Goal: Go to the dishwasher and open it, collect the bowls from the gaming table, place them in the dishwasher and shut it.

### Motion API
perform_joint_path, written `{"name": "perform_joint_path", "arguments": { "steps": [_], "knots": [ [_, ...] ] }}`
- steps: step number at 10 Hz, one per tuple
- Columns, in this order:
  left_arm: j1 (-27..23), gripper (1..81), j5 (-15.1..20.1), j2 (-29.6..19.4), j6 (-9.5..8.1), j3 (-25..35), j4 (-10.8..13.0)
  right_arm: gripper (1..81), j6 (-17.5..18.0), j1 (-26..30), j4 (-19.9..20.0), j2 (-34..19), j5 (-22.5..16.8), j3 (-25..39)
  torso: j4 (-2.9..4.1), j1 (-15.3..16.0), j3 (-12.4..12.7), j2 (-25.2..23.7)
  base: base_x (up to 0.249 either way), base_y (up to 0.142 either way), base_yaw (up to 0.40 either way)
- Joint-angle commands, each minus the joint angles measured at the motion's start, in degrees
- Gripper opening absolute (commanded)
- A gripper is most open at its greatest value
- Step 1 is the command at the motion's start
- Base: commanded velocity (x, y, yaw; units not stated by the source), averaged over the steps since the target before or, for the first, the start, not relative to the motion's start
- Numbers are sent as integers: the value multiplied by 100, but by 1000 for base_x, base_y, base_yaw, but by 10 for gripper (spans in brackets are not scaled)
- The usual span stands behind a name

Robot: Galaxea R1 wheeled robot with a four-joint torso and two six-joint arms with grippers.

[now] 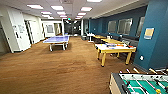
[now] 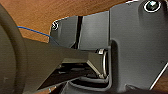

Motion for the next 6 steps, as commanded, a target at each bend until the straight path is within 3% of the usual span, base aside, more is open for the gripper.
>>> {"name": "perform_joint_path", "arguments": {
  "steps": [1, 6],
  "knots": [
    [-255, 811, 259, -19, -11, 64, -9, 811, -21, 247, -89, -14, -205, 45, 0, 0, 0, 0, 133, 0, 0],
    [-255, 811, 259, 7, -11, 64, -9, 811, -21, 239, -89, -14, -205, 19, 0, -2, 0, 0, 133, 0, 0]
  ]
}}
